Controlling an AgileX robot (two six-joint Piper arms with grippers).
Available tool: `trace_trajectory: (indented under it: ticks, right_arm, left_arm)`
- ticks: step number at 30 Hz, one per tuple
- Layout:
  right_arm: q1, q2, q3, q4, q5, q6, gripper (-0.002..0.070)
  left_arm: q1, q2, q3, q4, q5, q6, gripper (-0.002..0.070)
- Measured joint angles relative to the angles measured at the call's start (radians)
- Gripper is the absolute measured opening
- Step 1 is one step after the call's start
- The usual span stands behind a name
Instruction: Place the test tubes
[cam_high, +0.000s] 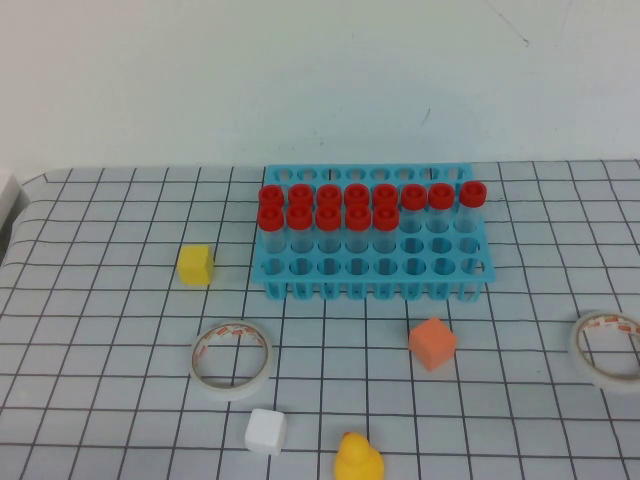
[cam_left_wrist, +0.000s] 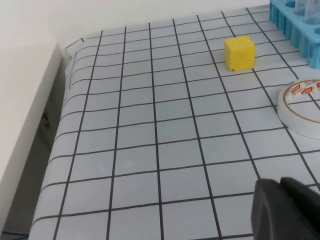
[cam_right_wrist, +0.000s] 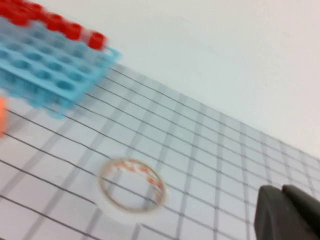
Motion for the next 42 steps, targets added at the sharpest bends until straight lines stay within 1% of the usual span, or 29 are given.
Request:
trace_trajectory:
  ticks: [5, 8, 11, 17, 24, 32, 42]
  right_arm:
    - [-0.114, -0.161, 0.151, -0.001, -0.007, -0.001, -0.0001]
    - [-0.158, -0.181, 0.209, -0.001, -0.004, -0.001, -0.0001]
    - [-0.176, -0.185, 0.211, 0.009, 0.071, -0.001, -0.0001]
    - [-0.176, -0.185, 0.207, 0.011, 0.091, 0.029, -0.0001]
    - [-0.176, -0.185, 0.207, 0.005, 0.093, 0.221, -0.0001]
    - [-0.164, -0.185, 0.206, -0.039, 0.097, 0.336, -0.0001]
    - [-0.142, -0.185, 0.206, -0.058, 0.097, 0.357, -0.0001]
  left_arm:
    - [0.000, 0.000, 0.000, 0.000, 0.000, 0.000, -0.0001]
    - [0.000, 0.000, 0.000, 0.000, 0.000, 0.000, -0.0001]
    - [0.000, -0.002, 0.000, 0.002, 0.000, 0.000, -0.0001]
    - [0.000, -0.002, 0.000, 0.002, 0.000, 0.000, -0.0001]
    - [0.000, -0.002, 0.000, 0.002, 0.000, 0.003, -0.0001]
    - [0.000, -0.002, 0.000, 0.002, 0.000, 0.003, -0.0001]
    - [0.000, -0.002, 0.000, 0.002, 0.000, 0.003, -0.0001]
